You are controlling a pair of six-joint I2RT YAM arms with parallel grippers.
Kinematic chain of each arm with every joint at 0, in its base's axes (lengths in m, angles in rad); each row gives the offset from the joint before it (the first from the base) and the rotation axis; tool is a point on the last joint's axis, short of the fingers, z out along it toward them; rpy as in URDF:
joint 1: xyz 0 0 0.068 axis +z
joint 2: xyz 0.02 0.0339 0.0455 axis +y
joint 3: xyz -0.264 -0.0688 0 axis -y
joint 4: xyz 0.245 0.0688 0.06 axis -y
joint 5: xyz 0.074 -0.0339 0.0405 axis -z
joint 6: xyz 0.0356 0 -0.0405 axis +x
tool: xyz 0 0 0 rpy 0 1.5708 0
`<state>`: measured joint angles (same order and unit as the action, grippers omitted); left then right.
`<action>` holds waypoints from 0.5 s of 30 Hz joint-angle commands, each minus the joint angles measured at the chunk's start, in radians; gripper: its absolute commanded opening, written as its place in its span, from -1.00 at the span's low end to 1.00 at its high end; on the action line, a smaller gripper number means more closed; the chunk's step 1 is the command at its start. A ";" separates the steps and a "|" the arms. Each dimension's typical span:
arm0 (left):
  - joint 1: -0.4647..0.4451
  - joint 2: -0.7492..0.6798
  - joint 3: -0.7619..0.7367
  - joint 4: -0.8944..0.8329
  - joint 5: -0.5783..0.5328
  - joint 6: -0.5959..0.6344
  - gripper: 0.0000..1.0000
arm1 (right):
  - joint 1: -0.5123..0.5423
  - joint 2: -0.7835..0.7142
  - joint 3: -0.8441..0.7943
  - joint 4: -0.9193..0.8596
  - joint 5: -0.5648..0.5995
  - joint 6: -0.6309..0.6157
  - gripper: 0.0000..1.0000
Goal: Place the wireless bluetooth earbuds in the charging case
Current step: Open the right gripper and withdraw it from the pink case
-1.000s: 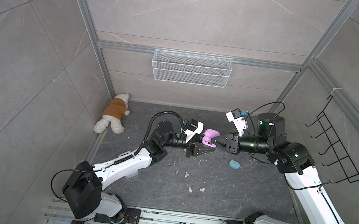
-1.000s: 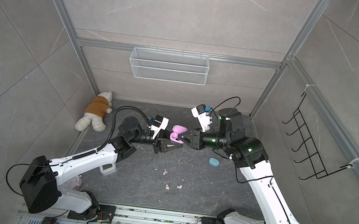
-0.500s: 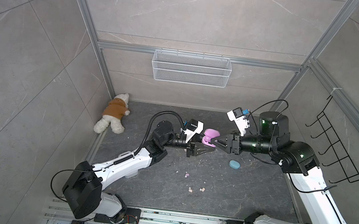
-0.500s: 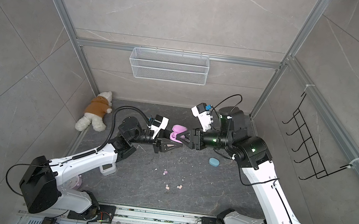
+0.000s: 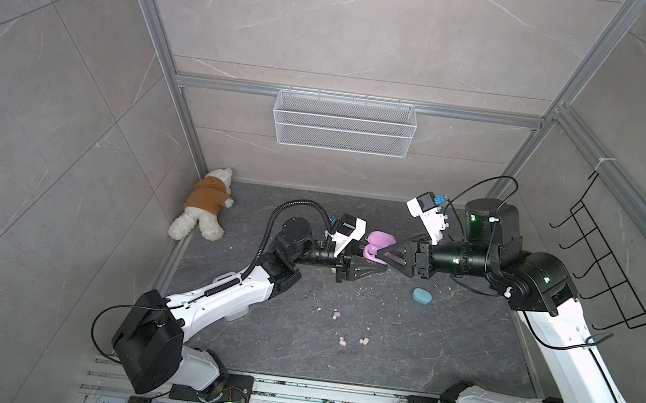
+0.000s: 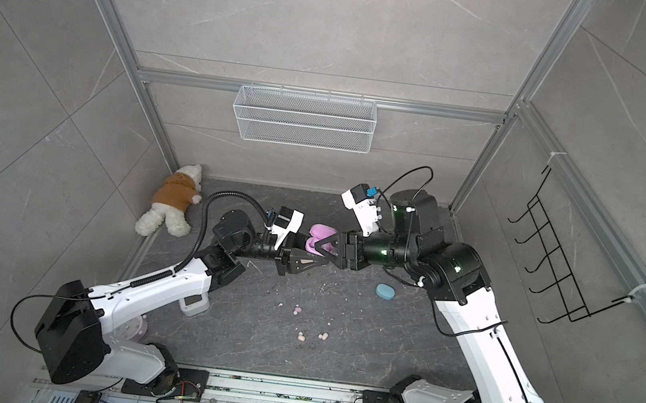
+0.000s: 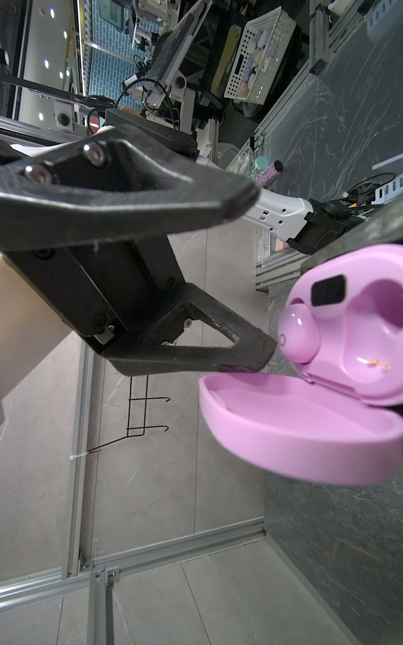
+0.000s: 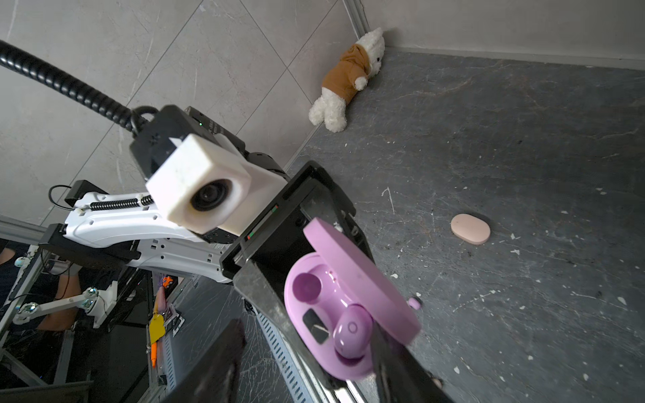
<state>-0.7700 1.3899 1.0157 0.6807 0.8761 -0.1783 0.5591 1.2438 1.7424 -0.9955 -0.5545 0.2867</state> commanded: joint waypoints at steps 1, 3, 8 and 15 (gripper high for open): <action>-0.006 -0.031 0.028 0.049 0.025 0.028 -0.91 | 0.004 -0.003 0.030 -0.015 0.044 -0.027 0.28; -0.006 -0.029 0.028 0.049 0.023 0.030 -0.92 | 0.005 -0.005 0.037 -0.014 0.030 -0.024 0.30; -0.003 -0.041 0.019 0.005 -0.021 0.075 -0.93 | 0.007 -0.022 0.046 -0.034 -0.025 -0.021 0.32; 0.086 -0.064 -0.050 0.015 -0.094 0.055 -0.94 | 0.010 -0.085 -0.003 -0.076 -0.056 -0.006 0.33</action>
<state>-0.7231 1.3659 0.9886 0.6567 0.8238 -0.1333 0.5629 1.1995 1.7531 -1.0321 -0.5827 0.2836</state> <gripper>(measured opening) 0.422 0.663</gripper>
